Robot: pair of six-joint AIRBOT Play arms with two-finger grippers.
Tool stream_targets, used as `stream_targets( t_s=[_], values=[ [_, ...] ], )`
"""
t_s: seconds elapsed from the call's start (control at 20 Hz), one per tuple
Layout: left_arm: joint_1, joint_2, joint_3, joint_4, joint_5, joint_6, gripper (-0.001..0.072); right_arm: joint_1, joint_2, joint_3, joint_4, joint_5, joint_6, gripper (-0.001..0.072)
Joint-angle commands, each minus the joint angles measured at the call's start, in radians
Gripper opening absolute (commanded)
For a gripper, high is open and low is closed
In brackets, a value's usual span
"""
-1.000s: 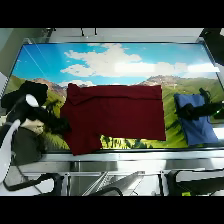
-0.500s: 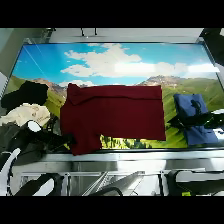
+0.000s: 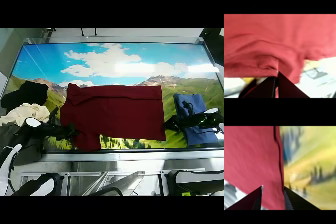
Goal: Fold the shirts.
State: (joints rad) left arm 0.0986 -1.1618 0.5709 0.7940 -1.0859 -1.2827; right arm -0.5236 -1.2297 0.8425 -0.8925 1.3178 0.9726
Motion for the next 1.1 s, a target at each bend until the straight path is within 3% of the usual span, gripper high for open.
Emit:
stream_targets(
  t_s=[0.0,0.2,0.45,0.5,0.55,0.65,0.9,1.05],
  values=[
    [0.001,0.068,0.072,-0.026,-0.044,0.018,0.0020,0.002,0.012,-0.013,-0.121,0.049,0.073,0.0358],
    [0.001,0.149,0.158,-0.027,-0.050,0.019,0.0020,0.004,0.037,-0.074,-0.072,0.047,0.075,0.0358],
    [0.001,0.111,0.240,-0.027,-0.087,0.019,0.0020,0.046,0.038,-0.150,0.083,0.024,0.023,0.0356],
    [0.001,0.095,0.259,-0.026,-0.103,0.019,0.0020,0.060,0.042,-0.150,0.113,0.026,0.013,0.0264],
    [0.001,0.077,0.285,-0.026,-0.119,0.019,0.0020,0.065,0.051,-0.147,0.137,0.030,-0.002,0.0105],
    [0.006,0.048,0.340,-0.025,-0.153,0.019,0.0020,0.059,0.089,-0.135,0.158,0.038,0.000,0.0025],
    [0.059,0.036,0.385,0.092,-0.257,-0.006,0.0020,-0.025,0.249,-0.127,0.008,0.063,0.085,0.0017],
    [0.084,0.058,0.383,0.127,-0.356,-0.005,0.0019,-0.068,0.348,-0.127,0.017,0.079,0.111,0.0016]
  ],
)
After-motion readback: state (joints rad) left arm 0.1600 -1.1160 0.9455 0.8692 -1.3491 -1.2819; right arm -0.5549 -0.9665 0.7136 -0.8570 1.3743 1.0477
